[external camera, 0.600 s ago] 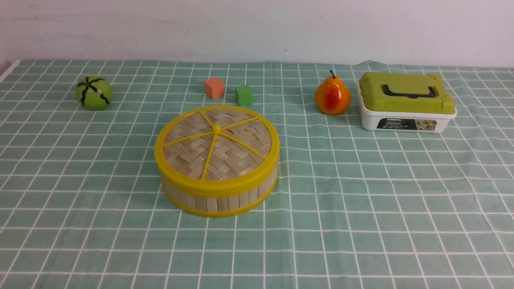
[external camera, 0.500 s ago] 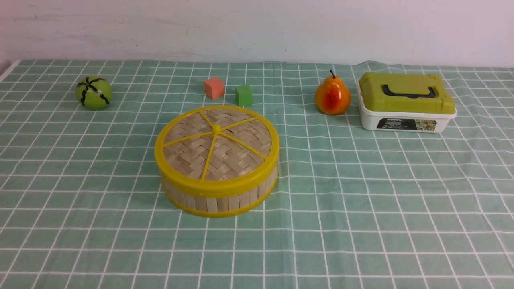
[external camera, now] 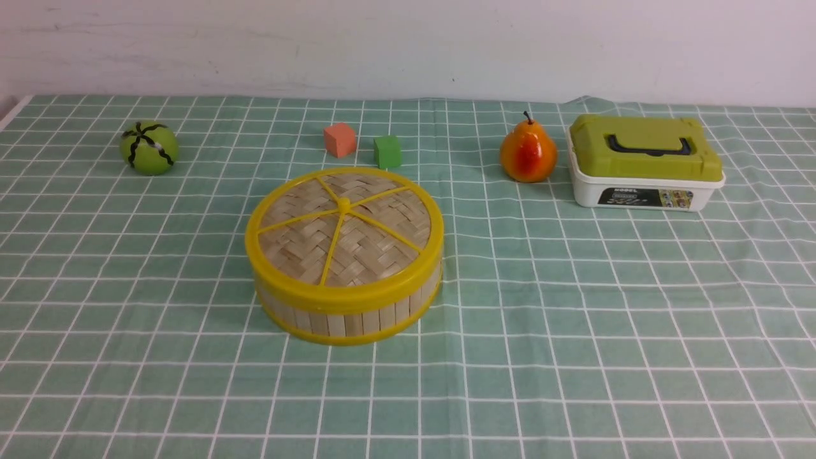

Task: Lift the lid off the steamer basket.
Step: Use the left arm to lift the lid of the steamer

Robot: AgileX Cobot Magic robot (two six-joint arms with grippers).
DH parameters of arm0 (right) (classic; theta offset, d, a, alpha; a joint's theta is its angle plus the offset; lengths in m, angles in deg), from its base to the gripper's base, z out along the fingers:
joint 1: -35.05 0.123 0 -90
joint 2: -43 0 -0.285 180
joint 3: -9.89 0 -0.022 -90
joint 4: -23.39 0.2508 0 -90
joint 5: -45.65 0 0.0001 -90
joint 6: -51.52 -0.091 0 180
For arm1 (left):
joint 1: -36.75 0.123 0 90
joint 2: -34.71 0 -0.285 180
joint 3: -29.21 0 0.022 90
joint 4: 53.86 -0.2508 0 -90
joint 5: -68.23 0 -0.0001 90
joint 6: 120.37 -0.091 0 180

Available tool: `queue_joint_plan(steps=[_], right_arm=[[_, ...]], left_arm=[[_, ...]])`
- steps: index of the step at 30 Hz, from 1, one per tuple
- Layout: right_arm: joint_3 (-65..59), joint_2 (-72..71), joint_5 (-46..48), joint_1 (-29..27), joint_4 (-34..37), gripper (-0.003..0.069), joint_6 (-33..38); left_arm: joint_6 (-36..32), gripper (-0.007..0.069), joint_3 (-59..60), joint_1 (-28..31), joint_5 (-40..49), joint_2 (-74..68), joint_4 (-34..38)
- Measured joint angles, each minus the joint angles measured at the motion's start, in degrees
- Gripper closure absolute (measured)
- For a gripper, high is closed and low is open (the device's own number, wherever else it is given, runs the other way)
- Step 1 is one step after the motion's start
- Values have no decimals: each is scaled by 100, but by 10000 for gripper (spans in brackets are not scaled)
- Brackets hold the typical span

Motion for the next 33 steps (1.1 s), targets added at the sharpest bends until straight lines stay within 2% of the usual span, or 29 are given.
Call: queue_joint_plan(steps=[30, 33], right_arm=[[0, 0, 0, 0, 0, 418, 0], [0, 0, 0, 0, 0, 418, 0]], left_arm=[[0, 567, 0, 0, 0, 0, 0], [125, 564, 0, 0, -8, 0, 198]])
